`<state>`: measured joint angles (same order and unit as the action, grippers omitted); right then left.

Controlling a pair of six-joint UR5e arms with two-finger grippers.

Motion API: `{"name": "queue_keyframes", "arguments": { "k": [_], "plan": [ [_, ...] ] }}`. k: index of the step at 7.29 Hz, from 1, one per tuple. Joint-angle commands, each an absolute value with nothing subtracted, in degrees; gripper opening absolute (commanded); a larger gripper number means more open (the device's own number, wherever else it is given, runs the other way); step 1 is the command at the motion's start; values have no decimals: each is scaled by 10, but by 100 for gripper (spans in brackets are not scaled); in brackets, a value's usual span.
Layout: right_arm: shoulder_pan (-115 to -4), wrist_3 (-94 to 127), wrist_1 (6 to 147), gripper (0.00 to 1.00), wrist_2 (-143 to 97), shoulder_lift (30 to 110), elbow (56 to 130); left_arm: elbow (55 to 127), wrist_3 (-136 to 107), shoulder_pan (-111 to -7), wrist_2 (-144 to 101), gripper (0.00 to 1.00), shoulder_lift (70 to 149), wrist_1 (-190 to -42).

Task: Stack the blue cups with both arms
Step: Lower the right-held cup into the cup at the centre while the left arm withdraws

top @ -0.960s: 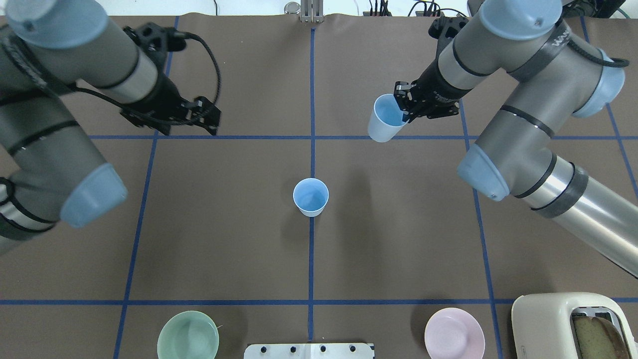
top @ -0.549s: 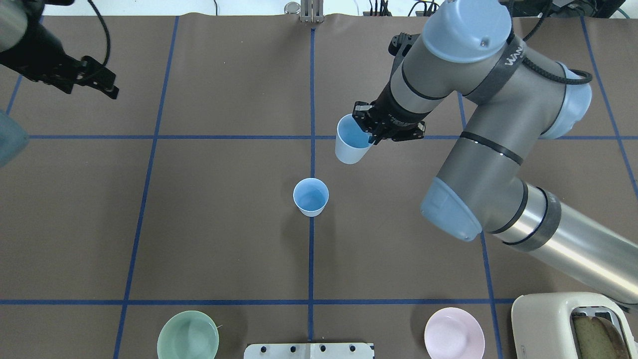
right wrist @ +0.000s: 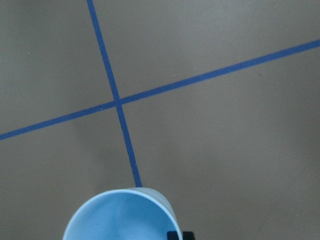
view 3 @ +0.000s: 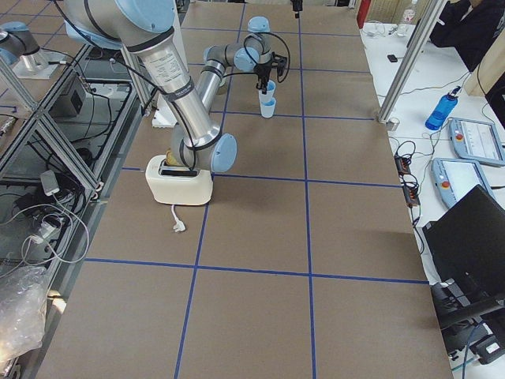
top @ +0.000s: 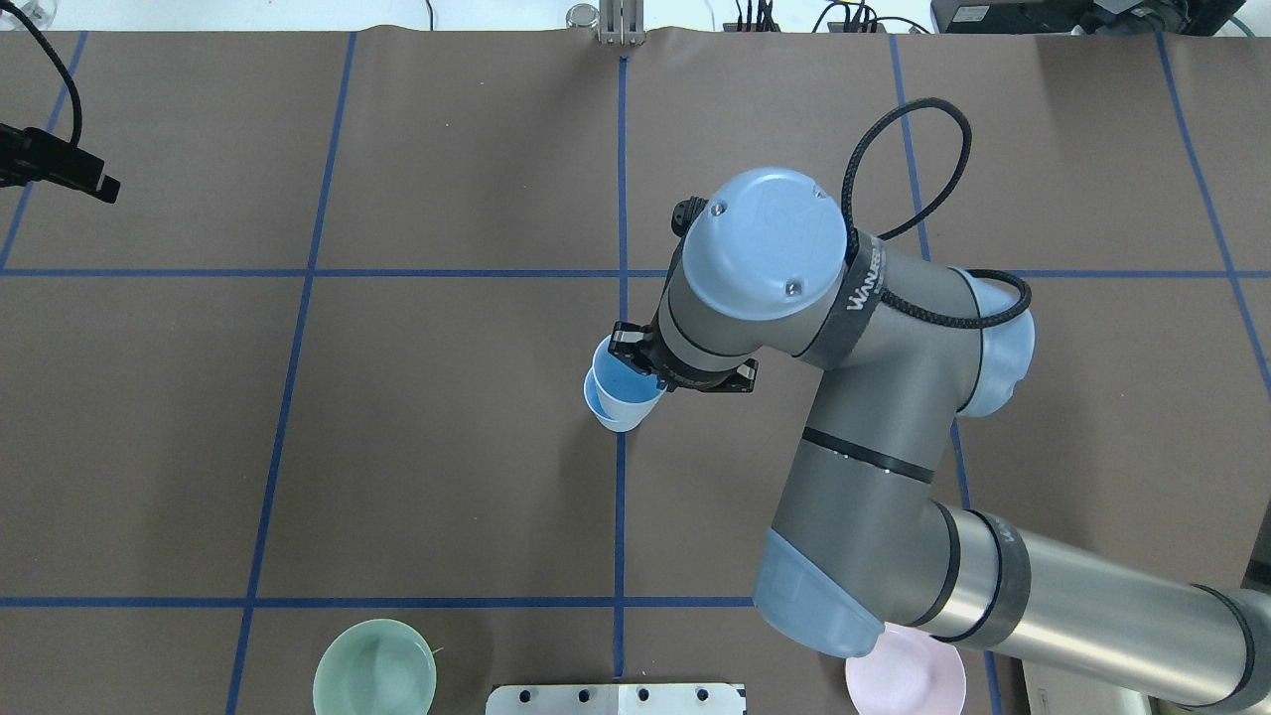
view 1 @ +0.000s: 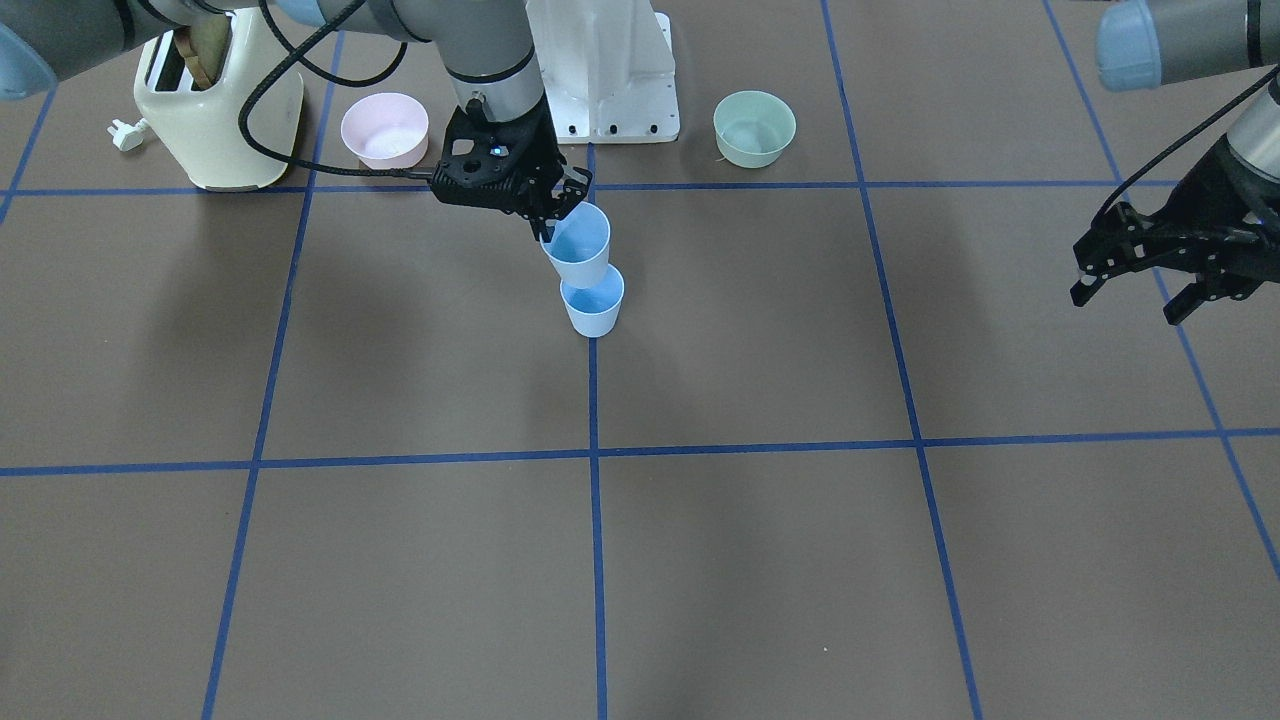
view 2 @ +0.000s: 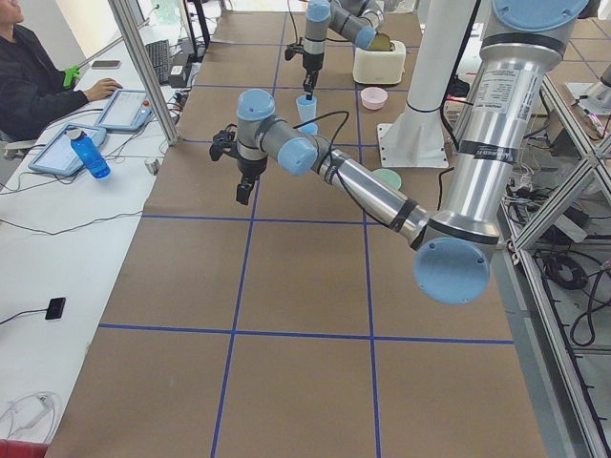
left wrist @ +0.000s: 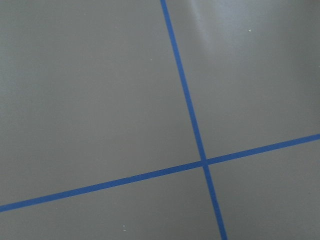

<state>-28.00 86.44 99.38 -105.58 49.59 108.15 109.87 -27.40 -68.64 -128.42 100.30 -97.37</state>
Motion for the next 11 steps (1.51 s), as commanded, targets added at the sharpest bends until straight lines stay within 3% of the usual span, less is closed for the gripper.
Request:
{"name": "queue_keyframes", "arguments": {
  "k": [1,11],
  "plan": [
    [-265,869,993,0,-1042,495,1079,1098,-273,-687,-1284,98,998,-980],
    [-294,834,989,0,-1047,486,1057,1103,-273,-687,-1285,98,985,-983]
  ]
}}
